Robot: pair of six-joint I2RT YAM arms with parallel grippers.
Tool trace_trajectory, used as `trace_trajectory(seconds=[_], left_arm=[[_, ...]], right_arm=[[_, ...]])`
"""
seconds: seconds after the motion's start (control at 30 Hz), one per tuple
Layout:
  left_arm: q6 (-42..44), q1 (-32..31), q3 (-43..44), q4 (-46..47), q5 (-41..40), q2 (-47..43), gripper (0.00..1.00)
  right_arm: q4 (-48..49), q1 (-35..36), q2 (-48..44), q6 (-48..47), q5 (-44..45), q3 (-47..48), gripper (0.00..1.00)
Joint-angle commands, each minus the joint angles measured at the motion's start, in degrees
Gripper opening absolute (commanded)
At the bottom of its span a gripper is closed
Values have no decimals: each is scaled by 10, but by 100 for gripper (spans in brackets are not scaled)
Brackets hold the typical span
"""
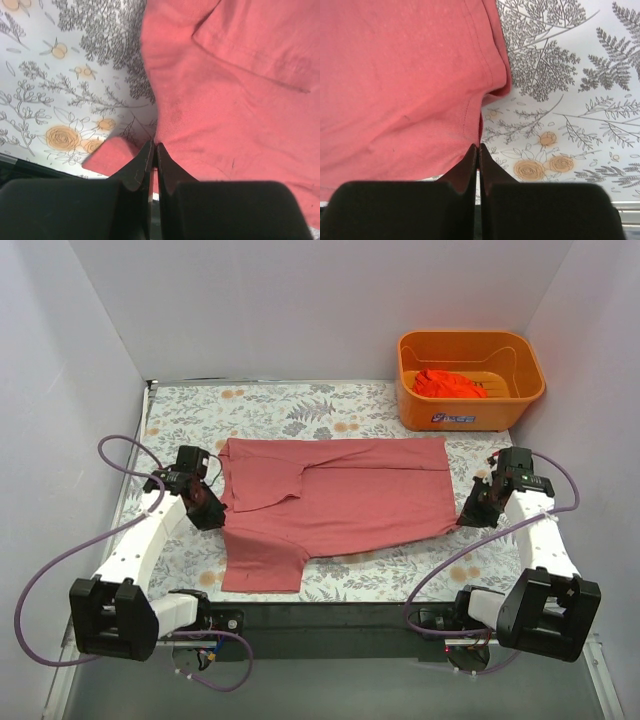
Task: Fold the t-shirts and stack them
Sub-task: Fold the tshirt
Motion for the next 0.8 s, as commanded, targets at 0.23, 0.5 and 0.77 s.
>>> trace_trajectory(seconds=[0.23, 0.5, 0.77], left_arm=[[31, 33, 99, 61, 23, 113, 0], [31, 38, 176, 68, 25, 192, 0], [36, 39, 220, 80, 16, 259, 0]], right_arm=[[119, -2, 65, 45, 3, 38, 1], [149, -7, 121, 57, -10, 77, 1], [179, -7, 167, 52, -7, 98, 1]])
